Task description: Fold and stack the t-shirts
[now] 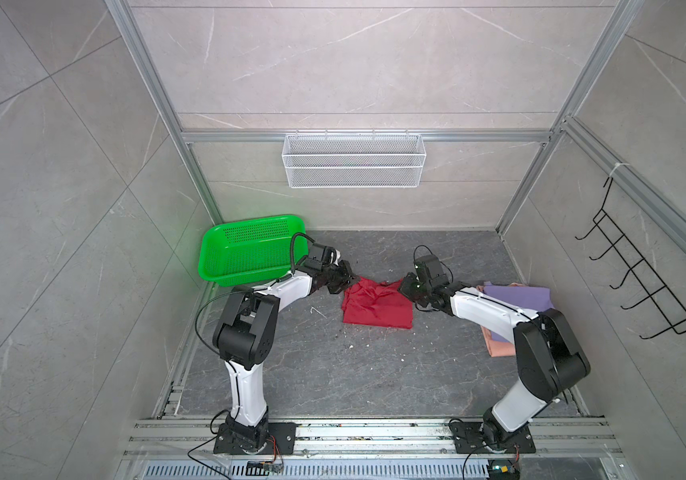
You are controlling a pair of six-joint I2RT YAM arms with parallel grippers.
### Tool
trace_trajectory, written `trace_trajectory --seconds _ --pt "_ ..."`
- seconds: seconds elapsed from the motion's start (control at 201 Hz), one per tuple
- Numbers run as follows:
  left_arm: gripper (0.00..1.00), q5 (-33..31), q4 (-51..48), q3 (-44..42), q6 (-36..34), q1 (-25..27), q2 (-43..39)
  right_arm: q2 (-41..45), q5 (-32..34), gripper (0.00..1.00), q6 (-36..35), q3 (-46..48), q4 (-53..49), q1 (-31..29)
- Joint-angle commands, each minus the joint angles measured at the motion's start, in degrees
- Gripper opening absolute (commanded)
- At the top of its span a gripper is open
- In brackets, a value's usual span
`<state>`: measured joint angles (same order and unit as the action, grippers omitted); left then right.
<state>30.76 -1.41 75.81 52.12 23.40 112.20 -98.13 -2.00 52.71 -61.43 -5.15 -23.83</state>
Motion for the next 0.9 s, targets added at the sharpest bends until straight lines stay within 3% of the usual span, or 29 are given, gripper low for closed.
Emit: trace_trajectory --seconds 0.0,0.09,0.159,0.244,0.458,0.592,0.896 --pt "0.00 1.96 2.55 2.80 1.96 -1.37 2.57 -3.02 -3.26 0.11 0.61 -2.65 4.84 1.47" --pt "0.00 0.78 2.51 3.70 2.38 -2.00 4.13 -4.88 -4.62 0.31 -0.57 -3.52 8.22 2.58" --pt "0.19 -0.31 2.30 4.61 2.17 -2.43 5.06 -5.15 -5.50 0.45 -1.82 -3.61 11.05 3.56" --pt "0.35 -1.16 1.63 5.64 2.27 -2.98 5.42 -3.99 -5.79 0.51 -3.22 -2.98 13.05 4.49" --pt "0.43 -8.55 -2.23 4.29 -1.89 -2.94 -0.45 3.31 -5.62 0.53 -9.20 0.21 9.94 4.97" --pt "0.45 -7.37 -6.66 5.48 -5.56 -1.35 -2.68 5.10 -5.22 0.48 -9.60 1.13 3.25 4.70" --pt "0.55 -6.58 -12.78 11.07 -11.35 5.54 0.00 0.00 -4.38 0.44 -8.49 -0.34 2.99 3.02"
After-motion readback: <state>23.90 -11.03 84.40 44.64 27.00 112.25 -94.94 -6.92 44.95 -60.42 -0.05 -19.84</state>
